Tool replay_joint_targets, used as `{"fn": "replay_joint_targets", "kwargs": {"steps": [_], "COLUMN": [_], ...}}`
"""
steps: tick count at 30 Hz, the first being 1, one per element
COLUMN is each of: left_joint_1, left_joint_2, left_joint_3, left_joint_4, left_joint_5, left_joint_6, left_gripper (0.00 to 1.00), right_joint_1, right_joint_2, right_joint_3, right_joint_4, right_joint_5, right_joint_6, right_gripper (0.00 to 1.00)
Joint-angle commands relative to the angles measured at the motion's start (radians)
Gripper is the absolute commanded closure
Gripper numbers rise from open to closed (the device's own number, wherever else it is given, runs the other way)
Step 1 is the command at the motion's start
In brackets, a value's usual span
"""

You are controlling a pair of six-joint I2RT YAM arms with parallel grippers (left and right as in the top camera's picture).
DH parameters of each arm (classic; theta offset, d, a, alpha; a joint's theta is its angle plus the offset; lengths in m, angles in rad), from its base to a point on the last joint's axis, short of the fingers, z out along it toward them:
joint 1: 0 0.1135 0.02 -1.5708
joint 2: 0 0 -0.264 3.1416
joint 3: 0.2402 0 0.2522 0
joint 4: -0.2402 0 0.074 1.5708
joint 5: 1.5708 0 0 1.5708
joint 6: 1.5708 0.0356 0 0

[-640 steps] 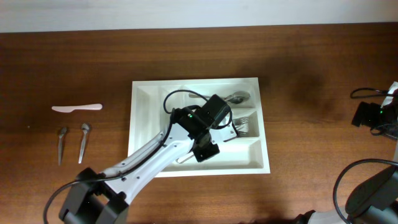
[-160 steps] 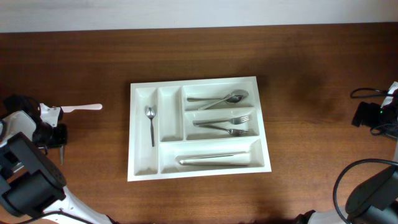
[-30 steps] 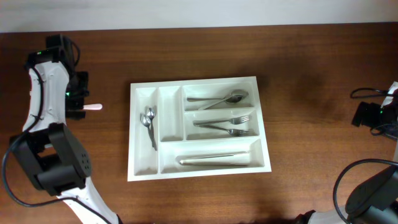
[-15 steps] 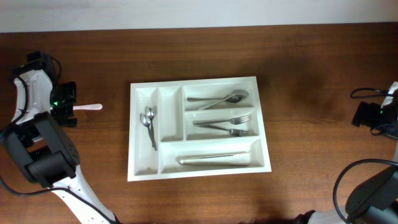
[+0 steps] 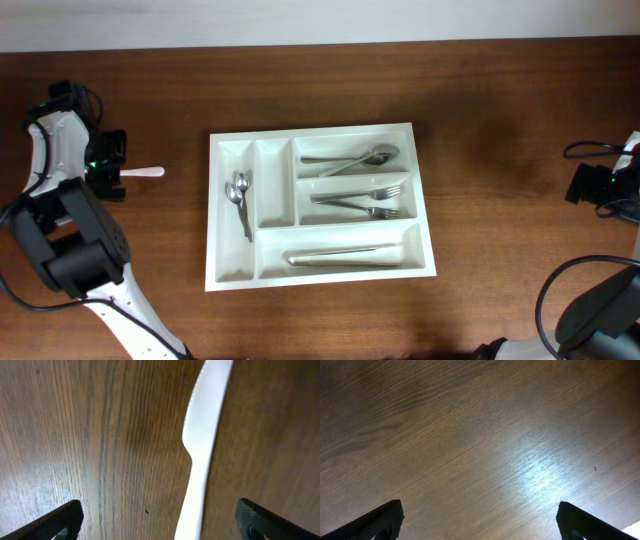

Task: Pack container
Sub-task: 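Lower the left gripper and grasp the white plastic knife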

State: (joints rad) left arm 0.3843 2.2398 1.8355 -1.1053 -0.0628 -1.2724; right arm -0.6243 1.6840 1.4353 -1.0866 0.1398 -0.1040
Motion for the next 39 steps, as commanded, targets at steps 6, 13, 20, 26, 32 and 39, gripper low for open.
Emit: {"fn": "replay_joint_targets", "kwargs": {"steps": [6, 13, 20, 26, 32, 39], "left_joint_1": [-0.002, 0.003, 0.008, 0.011, 0.020, 0.026], "left_joint_2": [0.052, 0.053, 0.080, 0.107, 0.108, 0.108], "left_joint_3": [0.011, 0.011, 0.011, 0.011, 0.011, 0.011], "left_joint_4": [0.019, 0.032, 0.017, 0.009, -0.002, -0.014], "left_joint_5": [-0.013, -0.016, -0.011, 0.019, 0.024, 0.067], "left_joint_6": [0.001, -0.007, -0.018, -0.018, -0.018, -0.017], "left_gripper": [0.01, 0.01, 0.01, 0.01, 0.01, 0.01], "right_joint_1": [-0.005, -0.005, -0.005, -0.005, -0.005, -0.005], "right_joint_2": [-0.007, -0.007, -0.007, -0.007, -0.007, -0.007], "right_joint_3": [-0.002, -0.002, -0.002, -0.002, -0.002, -0.002], "right_joint_4": [0.003, 0.003, 0.003, 0.003, 0.003, 0.003], "right_joint_5": [-0.001, -0.001, -0.001, -0.001, -0.001, -0.001], "right_joint_6": [0.008, 0.008, 0.008, 0.008, 0.008, 0.008], "right_gripper": [0.01, 0.01, 0.01, 0.01, 0.01, 0.01]}}
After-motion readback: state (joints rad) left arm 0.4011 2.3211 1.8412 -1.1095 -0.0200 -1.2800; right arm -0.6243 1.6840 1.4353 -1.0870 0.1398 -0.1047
